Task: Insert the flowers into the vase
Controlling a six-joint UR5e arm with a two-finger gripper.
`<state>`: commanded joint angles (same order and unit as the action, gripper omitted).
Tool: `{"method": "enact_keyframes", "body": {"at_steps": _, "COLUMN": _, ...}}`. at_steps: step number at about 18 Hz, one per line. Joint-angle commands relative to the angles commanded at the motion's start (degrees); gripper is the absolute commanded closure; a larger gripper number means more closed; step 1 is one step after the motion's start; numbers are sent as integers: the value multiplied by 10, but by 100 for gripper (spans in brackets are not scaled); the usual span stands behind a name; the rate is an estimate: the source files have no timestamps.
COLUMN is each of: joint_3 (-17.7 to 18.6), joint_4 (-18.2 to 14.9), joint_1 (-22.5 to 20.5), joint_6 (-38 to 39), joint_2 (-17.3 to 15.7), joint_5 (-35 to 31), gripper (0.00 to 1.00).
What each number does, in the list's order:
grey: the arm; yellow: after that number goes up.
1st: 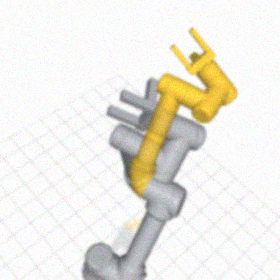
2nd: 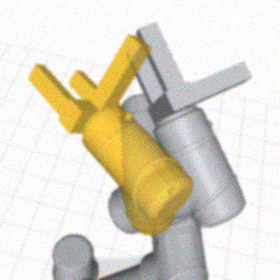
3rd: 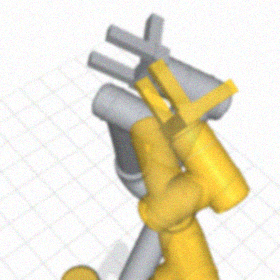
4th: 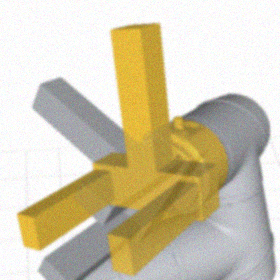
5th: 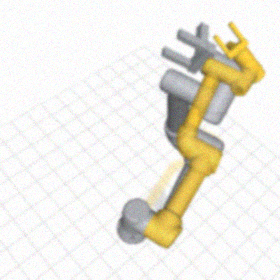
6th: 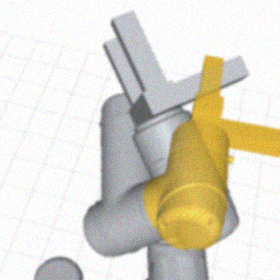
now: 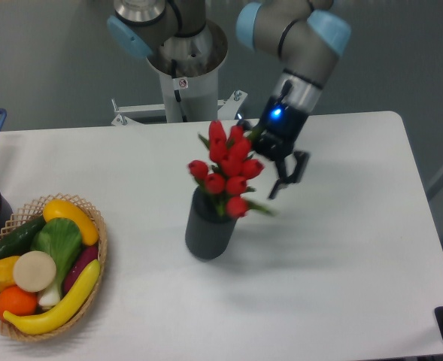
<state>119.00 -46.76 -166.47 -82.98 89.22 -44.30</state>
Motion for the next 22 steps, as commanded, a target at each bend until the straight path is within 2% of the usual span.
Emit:
{"method": "enact_keyframes", "body": {"at_steps": 1, "joint_3": 7, "joint_4": 0, "joint_1": 0, "joint_6": 18, "joint_2": -12, "joint_5": 0, "gripper": 0}}
{"method": "enact_keyframes", "body": {"at_steps": 7, "joint_3": 12, "joint_4": 4, "joint_1": 3, "joint_6": 68, "joint_2": -17, "joint_5": 5, "gripper": 0}}
{"method": "enact_keyframes", "body": {"at_steps": 14, "joint_3": 12, "joint_4": 6, "joint_1": 14, "joint_6": 70, "joint_2": -16, "joint_5": 7, "gripper": 0}}
{"method": "enact_keyframes", "body": {"at_steps": 17, "joint_3": 7, "joint_4": 20, "joint_1": 17, "joint_6": 70, "joint_2": -12, "joint_5": 9, "gripper": 0}}
{"method": "enact_keyframes", "body": {"at_steps": 20, "joint_3": 3, "joint_4": 52, "joint_1": 32, "joint_6": 68, "joint_2": 3, "joint_5": 31, "gripper": 0}}
{"method": "enact_keyframes", "body": {"at_steps": 22, "joint_3": -14, "joint_4": 52, "joint_1": 46, "joint_6": 80, "joint_2": 0, "joint_5": 47, "gripper": 0}}
